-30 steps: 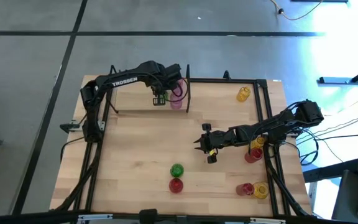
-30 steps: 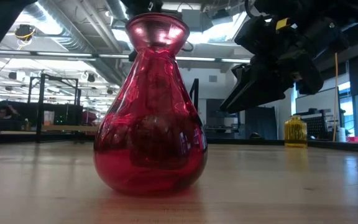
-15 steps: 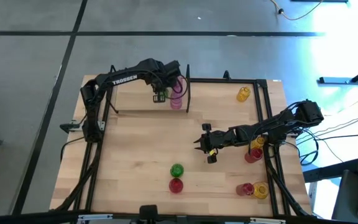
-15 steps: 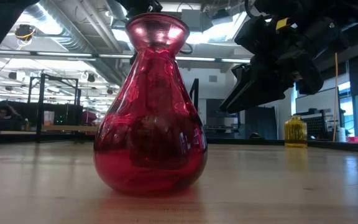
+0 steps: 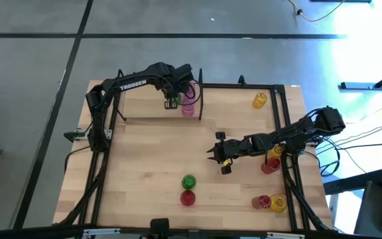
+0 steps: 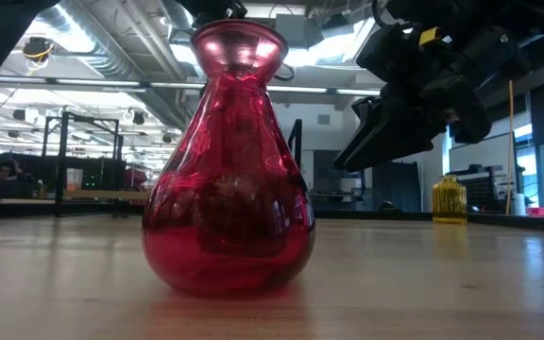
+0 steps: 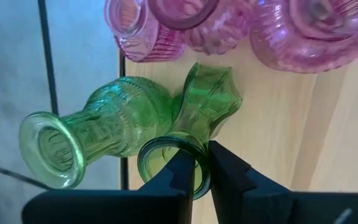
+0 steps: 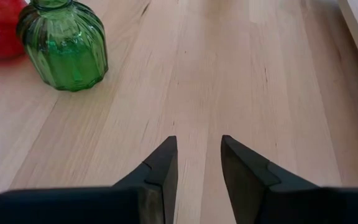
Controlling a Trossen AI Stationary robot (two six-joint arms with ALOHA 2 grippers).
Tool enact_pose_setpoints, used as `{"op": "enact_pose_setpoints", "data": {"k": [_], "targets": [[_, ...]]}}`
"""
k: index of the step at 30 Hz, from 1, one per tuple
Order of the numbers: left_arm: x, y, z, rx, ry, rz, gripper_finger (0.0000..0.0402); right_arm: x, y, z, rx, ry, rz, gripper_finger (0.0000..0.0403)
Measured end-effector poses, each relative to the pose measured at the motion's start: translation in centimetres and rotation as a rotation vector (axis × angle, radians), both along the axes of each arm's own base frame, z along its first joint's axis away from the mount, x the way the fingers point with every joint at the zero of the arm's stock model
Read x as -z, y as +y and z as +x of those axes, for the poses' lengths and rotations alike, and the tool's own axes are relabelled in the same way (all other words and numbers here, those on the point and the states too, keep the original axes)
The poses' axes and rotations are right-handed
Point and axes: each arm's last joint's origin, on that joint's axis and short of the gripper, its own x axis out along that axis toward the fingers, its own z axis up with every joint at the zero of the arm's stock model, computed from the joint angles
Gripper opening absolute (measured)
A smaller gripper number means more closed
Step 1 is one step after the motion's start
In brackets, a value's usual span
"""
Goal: Sort vases onto shelf
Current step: Put the left green vase on the shelf aligned with the other green vase
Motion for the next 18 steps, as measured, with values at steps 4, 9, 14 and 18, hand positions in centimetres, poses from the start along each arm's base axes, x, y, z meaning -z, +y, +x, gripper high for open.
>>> {"op": "enact_pose_setpoints", "data": {"k": [4,9,14,18], "targets": [[0.0,0.02,-0.01,0.0,-0.003,-0.005,0.0045,0.0,0.0,0.0,0.0,0.0,0.0,0.0108],[-0.05,0.41,-0.22,-0.011,-0.003,0.002,0.0071,0.0,0.0,0.0,0.0,0.0,0.0,0.0108],[-0.08,0.68,-0.25,-0.019,-0.014,0.009,0.0093,0.0,0.0,0.0,0.003,0.0,0.004,0.0108],[-0.15,0.75,-0.02,-0.018,-0.037,0.021,0.0102,0.0,0.0,0.0,0.004,0.0,0.005,0.0108]]}}
